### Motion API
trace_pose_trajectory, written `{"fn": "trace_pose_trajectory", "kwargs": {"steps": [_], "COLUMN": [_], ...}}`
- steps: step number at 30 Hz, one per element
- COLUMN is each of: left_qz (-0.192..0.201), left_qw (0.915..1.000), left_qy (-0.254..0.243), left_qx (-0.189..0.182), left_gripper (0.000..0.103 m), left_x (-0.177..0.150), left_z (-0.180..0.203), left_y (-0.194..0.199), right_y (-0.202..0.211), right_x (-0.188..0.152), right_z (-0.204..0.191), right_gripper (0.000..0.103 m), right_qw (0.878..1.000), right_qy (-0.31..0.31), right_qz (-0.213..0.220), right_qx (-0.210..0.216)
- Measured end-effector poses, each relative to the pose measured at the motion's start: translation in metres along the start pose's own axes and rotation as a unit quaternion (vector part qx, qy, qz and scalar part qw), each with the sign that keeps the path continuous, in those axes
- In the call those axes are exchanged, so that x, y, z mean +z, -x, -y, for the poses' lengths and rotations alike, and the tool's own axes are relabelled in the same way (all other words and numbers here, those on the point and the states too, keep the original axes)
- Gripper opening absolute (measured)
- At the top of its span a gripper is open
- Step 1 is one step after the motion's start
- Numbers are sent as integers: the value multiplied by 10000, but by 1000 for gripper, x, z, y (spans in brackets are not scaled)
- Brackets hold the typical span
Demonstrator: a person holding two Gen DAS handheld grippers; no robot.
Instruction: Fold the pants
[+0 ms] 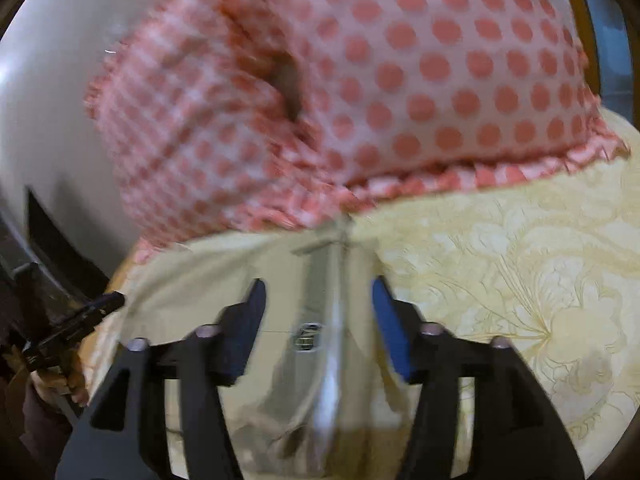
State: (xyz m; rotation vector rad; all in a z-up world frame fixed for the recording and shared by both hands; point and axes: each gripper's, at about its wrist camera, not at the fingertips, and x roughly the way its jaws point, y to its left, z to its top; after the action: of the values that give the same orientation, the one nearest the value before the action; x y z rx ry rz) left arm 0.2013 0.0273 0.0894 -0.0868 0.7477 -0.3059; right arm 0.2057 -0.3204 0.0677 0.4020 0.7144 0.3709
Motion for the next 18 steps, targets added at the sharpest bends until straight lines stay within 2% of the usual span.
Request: {"fn": "trace_pose_trajectory", "kwargs": {"steps": [2, 3, 4, 5, 6, 7, 8, 9, 10, 11, 12, 13, 14, 16, 18], "left_qz": [-277, -569, -809, -1035, -1102, -1002, -1042, -1014, -916, -753, -487, -271, -135, 25, 5], "left_qw": [9976, 9954, 9941, 9931, 9933, 9946, 9943, 9948, 9957, 9971, 9985, 9988, 9983, 9962, 9963], "left_qy": [132, 170, 151, 83, -60, -156, -190, -111, -93, -132, -240, -318, -363, -454, -369], "left_qx": [-623, -754, -708, -546, -354, -221, -109, -63, -61, -59, 67, 271, 434, 738, 772], "left_gripper": [45, 45, 45, 40, 35, 32, 33, 36, 45, 59, 69, 87, 94, 95, 98], "left_x": [-5, -10, -14, -19, -23, -24, -24, -25, -28, -35, -45, -56, -66, -92, -117], "left_z": [6, 10, 12, 15, 18, 21, 23, 23, 24, 27, 31, 33, 37, 44, 51], "left_y": [-7, -19, -32, -46, -56, -55, -52, -42, -30, -14, 8, 25, 36, 61, 72], "right_y": [-10, -18, -34, -50, -61, -56, -49, -40, -26, -11, 6, 19, 29, 39, 37], "right_x": [-6, -9, -12, -18, -24, -25, -26, -27, -30, -36, -48, -59, -72, -103, -127], "right_z": [-15, -18, -20, -17, -14, -16, -17, -16, -16, -17, -25, -31, -37, -50, -59], "right_gripper": [60, 63, 75, 81, 82, 82, 82, 82, 83, 90, 95, 100, 101, 101, 101], "right_qw": [9988, 9977, 9950, 9900, 9867, 9869, 9832, 9842, 9873, 9904, 9928, 9942, 9949, 9939, 9912], "right_qy": [241, 326, 406, 439, 478, 579, 503, 426, 393, 401, 426, 459, 483, 511, 535], "right_qz": [-338, -554, -914, -1299, -1453, -1331, -1380, -1293, -1140, -987, -808, -681, -613, -658, -757], "right_qx": [248, 213, -27, -336, -551, -708, -1083, -1129, -1030, -884, -769, -691, -640, -722, -943]}}
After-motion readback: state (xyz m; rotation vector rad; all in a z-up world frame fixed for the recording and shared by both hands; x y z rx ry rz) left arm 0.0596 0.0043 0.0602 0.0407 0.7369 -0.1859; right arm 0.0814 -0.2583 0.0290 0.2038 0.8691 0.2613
